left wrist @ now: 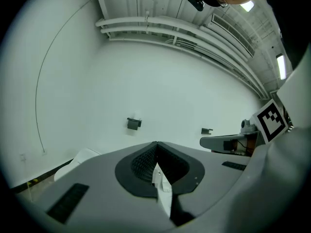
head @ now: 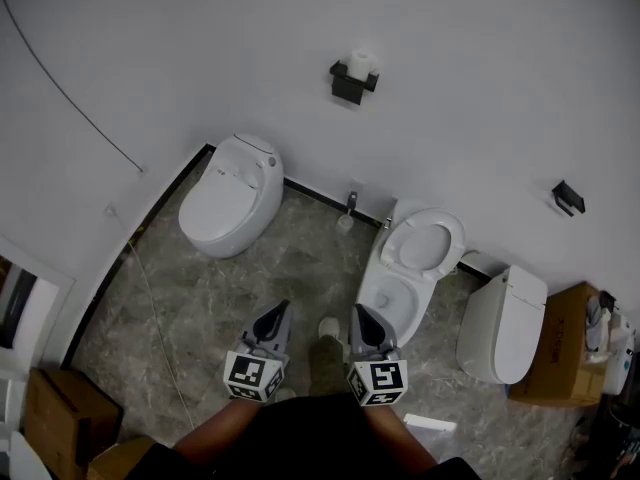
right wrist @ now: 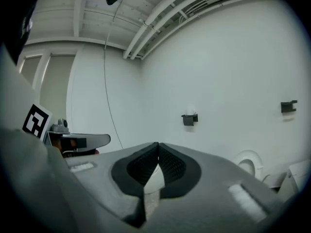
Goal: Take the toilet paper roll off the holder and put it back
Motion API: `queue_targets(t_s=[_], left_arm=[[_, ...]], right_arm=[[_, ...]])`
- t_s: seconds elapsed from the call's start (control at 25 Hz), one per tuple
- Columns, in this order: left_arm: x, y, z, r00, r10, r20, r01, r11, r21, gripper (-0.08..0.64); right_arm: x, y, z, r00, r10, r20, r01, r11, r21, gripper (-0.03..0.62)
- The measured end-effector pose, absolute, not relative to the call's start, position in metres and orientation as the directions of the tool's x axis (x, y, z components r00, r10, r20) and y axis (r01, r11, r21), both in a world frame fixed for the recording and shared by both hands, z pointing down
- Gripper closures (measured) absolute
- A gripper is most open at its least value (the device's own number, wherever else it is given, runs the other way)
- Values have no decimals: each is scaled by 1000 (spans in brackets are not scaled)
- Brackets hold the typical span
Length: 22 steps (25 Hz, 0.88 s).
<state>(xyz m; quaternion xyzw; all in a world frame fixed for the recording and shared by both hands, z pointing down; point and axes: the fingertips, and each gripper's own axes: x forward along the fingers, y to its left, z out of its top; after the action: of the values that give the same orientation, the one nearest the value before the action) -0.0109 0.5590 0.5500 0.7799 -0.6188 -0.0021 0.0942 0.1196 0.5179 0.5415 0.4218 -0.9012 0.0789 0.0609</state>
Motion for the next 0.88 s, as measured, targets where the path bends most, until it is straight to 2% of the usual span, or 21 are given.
queue_targets(t_s=[0.2,0.68,0.88], left_arm=[[-13,463,558,232,-960,155,-967,-210,142,543],[15,241,528,262,-956,130,-957,-240,162,542],[7,172,520,220,-969,113,-968,-203,146,541]], right_arm=[[118,412,539,-651,-740,170,-759,630,-164,594],[134,206,526,-664,-726,180,-747,650,-140,594],[132,140,532,-686,-705,179,-727,674,-132,594]])
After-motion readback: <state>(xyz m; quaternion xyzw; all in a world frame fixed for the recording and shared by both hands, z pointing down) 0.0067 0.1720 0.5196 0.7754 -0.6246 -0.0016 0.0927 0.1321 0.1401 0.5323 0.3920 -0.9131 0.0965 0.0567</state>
